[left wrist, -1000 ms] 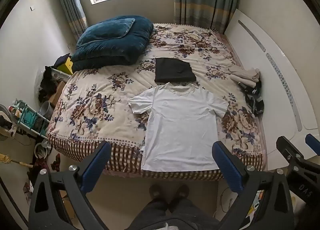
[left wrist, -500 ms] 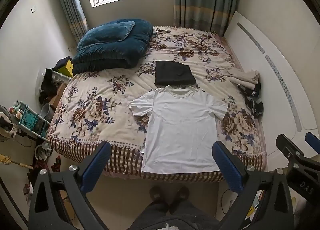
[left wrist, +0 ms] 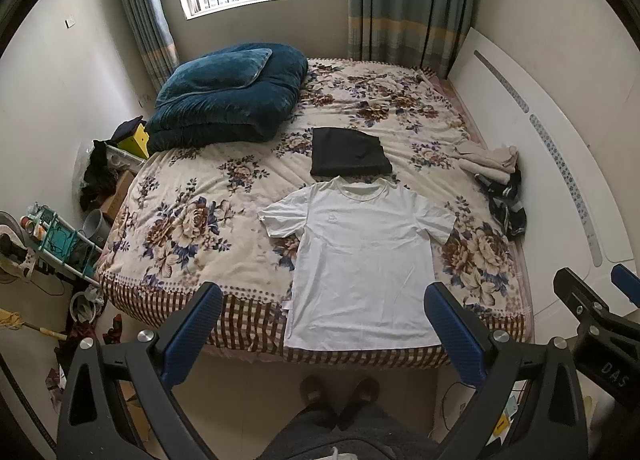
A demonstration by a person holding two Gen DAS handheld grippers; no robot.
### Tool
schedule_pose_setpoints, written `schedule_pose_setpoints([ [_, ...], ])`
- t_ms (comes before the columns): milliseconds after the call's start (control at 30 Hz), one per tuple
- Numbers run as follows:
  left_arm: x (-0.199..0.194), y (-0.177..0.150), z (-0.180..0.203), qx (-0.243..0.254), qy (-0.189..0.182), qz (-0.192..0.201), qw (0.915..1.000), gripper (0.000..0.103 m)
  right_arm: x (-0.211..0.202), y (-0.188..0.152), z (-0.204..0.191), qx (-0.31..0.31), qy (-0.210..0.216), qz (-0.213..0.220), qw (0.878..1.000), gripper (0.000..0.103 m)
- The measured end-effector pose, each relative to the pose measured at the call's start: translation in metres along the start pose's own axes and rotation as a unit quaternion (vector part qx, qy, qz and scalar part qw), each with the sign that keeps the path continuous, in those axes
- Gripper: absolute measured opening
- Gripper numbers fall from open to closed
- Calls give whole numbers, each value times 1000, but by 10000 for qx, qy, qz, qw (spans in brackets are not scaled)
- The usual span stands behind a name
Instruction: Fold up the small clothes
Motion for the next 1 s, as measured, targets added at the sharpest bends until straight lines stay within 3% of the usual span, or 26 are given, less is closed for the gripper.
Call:
schedule_pose_setpoints([
  [1000, -14, 9, 3, -25, -33, 97, 9999, 103, -14, 14, -2, -25, -5, 87, 10000, 103],
])
Point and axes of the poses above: each gripper's, at about its wrist camera, not at the fingertips, and x roughly the way its jaws point, z to its right, y to its top, the point moved 3 cm from there along x, roughly the way its jaws point, and after that the axes turned 2 degrees about y, right-handed, at the moved point
